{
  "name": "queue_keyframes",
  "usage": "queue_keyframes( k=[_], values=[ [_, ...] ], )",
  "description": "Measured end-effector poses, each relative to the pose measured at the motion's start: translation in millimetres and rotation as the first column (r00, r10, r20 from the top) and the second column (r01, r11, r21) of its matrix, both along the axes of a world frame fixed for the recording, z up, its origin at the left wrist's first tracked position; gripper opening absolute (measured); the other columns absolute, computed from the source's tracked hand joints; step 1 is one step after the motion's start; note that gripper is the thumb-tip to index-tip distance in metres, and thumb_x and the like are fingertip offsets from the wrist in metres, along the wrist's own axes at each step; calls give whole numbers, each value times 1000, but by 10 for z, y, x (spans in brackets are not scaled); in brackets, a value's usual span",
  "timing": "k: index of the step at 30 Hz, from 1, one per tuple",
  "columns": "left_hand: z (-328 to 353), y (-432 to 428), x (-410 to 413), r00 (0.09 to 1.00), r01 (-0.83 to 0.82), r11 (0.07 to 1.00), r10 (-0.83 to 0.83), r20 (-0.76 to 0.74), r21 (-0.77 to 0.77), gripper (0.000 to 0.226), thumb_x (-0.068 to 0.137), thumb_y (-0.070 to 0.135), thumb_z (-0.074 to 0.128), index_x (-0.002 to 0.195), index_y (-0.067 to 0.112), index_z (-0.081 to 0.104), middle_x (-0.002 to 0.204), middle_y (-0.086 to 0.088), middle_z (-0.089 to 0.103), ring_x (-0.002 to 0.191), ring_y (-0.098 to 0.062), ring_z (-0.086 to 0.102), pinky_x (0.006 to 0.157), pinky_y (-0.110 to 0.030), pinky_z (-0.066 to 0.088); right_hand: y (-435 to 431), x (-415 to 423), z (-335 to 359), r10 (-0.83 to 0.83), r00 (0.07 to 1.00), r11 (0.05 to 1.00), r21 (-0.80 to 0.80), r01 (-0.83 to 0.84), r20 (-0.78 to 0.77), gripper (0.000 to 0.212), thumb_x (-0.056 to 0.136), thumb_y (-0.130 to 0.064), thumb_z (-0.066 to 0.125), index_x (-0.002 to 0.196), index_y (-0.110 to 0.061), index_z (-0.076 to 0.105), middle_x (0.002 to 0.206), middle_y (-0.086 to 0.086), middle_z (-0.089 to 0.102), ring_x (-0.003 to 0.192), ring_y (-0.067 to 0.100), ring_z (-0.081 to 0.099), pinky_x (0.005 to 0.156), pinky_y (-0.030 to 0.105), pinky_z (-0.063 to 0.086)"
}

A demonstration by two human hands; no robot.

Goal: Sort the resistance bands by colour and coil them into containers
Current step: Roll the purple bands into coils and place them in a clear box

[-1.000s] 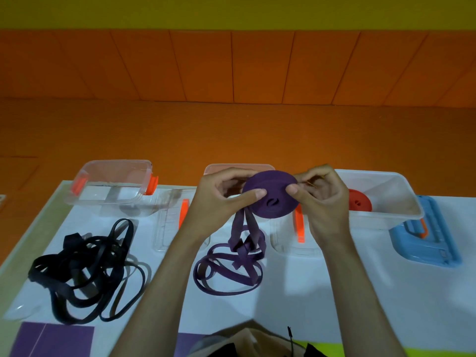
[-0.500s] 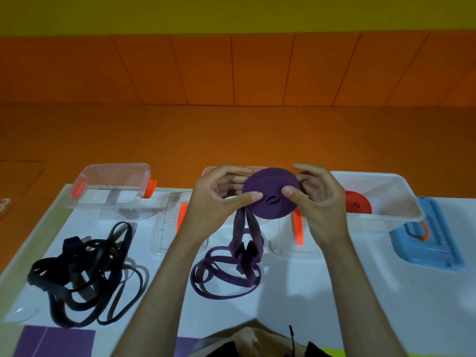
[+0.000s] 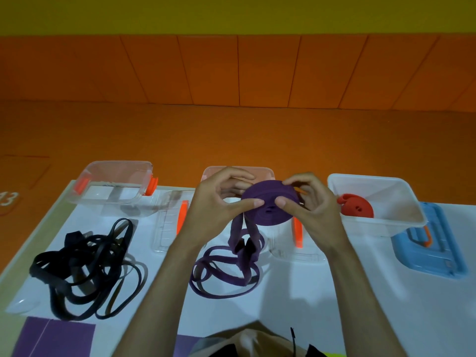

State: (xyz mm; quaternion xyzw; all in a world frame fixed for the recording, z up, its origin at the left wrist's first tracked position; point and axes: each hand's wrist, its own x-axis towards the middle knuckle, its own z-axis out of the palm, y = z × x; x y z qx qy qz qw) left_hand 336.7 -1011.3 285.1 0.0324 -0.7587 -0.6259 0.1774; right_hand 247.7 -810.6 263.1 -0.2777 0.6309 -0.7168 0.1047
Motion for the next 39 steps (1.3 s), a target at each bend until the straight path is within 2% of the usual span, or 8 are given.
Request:
queue_keyframes(
  k=[17, 20, 22, 24, 28, 31, 35, 39],
  values=[
    [-393, 119, 65, 996, 5, 1000, -6, 93, 14, 64, 78, 38, 93, 134, 42, 64, 110, 6, 80, 108, -15, 76, 96, -34, 61, -52, 57, -151, -124, 982, 990, 53, 133, -144, 18, 88, -36, 85, 105, -35, 79, 105, -8, 79, 100, 19, 76, 79, 26, 61],
    [-687, -35, 109, 969, -241, 961, 229, 96, 138, 31, 96, 32, 77, 126, 31, 67, 116, 4, 79, 116, -15, 73, 98, -29, 59, -91, 53, -273, -176, 977, 980, 75, 186, -118, 19, 88, -34, 86, 105, -30, 79, 104, -8, 80, 99, 20, 76, 78, 27, 61],
    [-1010, -127, 204, 855, -506, 841, 461, 235, 191, 7, 107, 23, 61, 108, 20, 67, 105, -1, 78, 105, -20, 75, 94, -36, 61, -99, 49, -345, -212, 971, 971, 89, 222, -110, 18, 88, -33, 86, 105, -31, 79, 103, -8, 80, 98, 19, 76, 77, 27, 62],
    [-1360, -171, 321, 711, -633, 771, 543, 447, 71, 15, 104, 7, 54, 95, 12, 64, 93, -1, 73, 94, -25, 72, 88, -40, 59, -112, 55, -405, -246, 963, 962, 90, 256, -111, 17, 89, -32, 87, 104, -33, 79, 101, -10, 80, 96, 18, 76, 76, 27, 62],
    [-1854, -61, 402, 551, -248, 963, 230, 802, -106, 31, 90, 7, 59, 61, 19, 57, 59, 6, 52, 64, -21, 48, 61, -30, 37, -154, 89, -476, -336, 938, 935, 87, 343, -90, 15, 90, -29, 86, 103, -30, 79, 97, -13, 79, 94, 12, 75, 75, 21, 59],
    [-1984, 193, 384, 469, -20, 999, 52, 881, -49, 21, 91, 43, 76, 88, 23, 77, 82, 10, 71, 85, -11, 65, 71, -23, 44, -155, 118, -489, -386, 920, 918, 72, 391, -75, 14, 91, -27, 85, 103, -27, 79, 97, -15, 78, 94, 10, 74, 75, 16, 56],
    [-2122, 469, 402, 504, -141, 964, 265, 822, -224, 38, 85, 58, 80, 95, 22, 79, 94, 1, 80, 96, -21, 72, 90, -38, 56, -122, 145, -498, -446, 894, 891, 68, 449, -54, 15, 91, -24, 84, 104, -20, 79, 96, -14, 79, 94, 9, 74, 74, 14, 55],
    [-2122, 415, 455, 590, -62, 952, 276, 759, -298, 26, 89, 46, 79, 81, 21, 78, 74, 4, 75, 77, -18, 72, 73, -34, 58, -52, 139, -571, -535, 838, 834, 90, 544, -105, 18, 91, -25, 85, 106, -17, 79, 96, -14, 78, 94, 9, 74, 73, 12, 55]
  ],
)
